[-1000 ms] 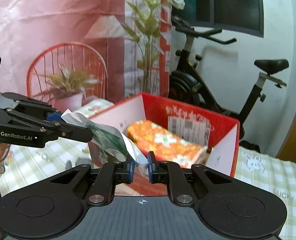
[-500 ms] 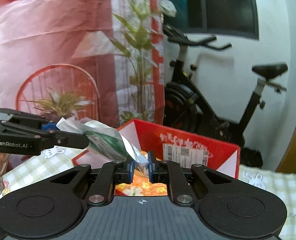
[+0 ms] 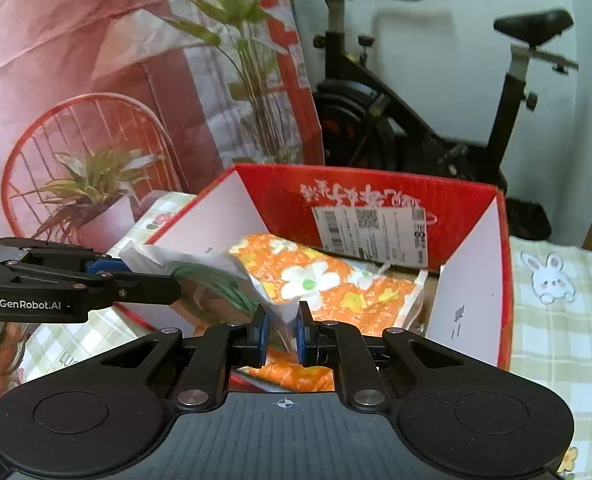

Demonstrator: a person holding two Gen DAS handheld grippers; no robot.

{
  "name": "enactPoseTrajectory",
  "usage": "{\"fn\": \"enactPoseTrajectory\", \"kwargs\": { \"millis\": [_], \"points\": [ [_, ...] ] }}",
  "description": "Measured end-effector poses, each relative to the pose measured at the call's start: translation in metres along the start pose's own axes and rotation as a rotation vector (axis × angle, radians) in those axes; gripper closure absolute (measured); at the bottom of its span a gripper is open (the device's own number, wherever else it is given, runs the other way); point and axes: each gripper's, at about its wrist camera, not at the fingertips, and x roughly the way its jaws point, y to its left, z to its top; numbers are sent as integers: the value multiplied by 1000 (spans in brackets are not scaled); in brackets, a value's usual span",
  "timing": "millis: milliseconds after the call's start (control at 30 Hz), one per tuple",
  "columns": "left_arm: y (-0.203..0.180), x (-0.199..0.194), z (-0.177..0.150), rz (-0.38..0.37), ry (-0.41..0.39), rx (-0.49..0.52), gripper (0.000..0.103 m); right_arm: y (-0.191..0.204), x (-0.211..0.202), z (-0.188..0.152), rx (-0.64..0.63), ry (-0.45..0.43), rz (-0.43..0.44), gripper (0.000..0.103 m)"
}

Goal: Organize soft objects
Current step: 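Lift the white cable bag with both tools and lower it into the box, then open both tools to release the white cable bag in the box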

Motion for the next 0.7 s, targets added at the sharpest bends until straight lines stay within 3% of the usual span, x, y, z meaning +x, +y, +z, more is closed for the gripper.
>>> {"fn": "enactPoseTrajectory", "kwargs": {
  "millis": [133,200,333,400,500,700],
  "points": [
    [6,8,5,37,-8,-17,71,-7,15,5,33,1,-6,90],
    [9,11,8,61,-13,-21,63,-8,21,8,38,-3,-18,89],
    [8,9,11,96,-37,-4,43,-8,31,12,12,-11,-91,73],
    [6,6,11,115,-52,8,34,-7,33,12,-9,-19,-125,71],
    [3,-1,10,144,-71,29,20,-4,30,10,-24,-33,-161,54],
    [-3,-18,6,217,-90,50,3,7,17,4,-77,-56,-202,30]
  ]
}}
